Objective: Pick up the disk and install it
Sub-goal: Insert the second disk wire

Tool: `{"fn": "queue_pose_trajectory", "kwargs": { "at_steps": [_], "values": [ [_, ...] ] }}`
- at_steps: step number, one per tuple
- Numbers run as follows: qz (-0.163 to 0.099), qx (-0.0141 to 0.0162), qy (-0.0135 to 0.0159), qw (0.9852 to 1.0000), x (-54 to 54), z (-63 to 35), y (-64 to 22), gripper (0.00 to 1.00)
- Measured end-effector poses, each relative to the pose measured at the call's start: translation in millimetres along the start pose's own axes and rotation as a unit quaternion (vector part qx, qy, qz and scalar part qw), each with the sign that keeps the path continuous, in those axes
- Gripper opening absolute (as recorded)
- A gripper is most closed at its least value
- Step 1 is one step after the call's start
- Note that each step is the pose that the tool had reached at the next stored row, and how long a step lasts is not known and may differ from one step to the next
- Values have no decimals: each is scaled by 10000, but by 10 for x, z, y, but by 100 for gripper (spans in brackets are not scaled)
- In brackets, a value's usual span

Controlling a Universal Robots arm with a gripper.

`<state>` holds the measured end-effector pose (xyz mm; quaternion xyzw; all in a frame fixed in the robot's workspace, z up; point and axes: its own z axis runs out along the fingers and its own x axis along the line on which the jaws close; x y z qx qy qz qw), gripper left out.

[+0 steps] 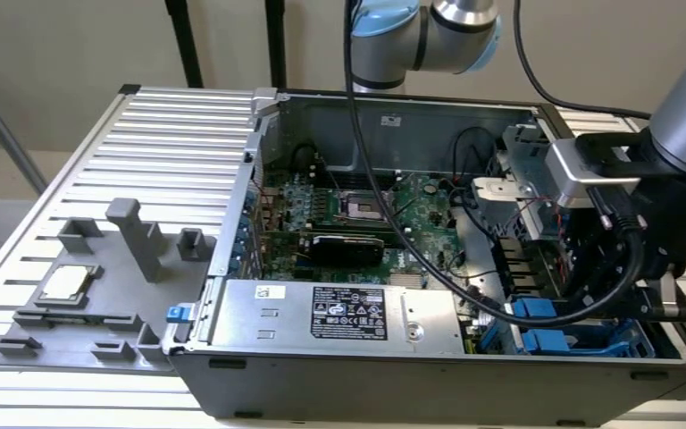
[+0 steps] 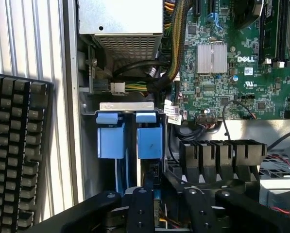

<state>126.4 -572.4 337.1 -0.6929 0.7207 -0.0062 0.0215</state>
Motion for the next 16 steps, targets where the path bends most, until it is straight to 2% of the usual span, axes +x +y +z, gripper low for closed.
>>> {"fn": "queue_pose_trajectory", "kwargs": {
  "at_steps": [3, 9, 16],
  "values": [
    [-1, 0, -4, 10000, 1, -37, 36, 25],
    [0, -1, -25, 10000, 8, -77, 222, 25],
    [0, 4, -27, 10000, 8, -79, 233, 25]
  ]
}}
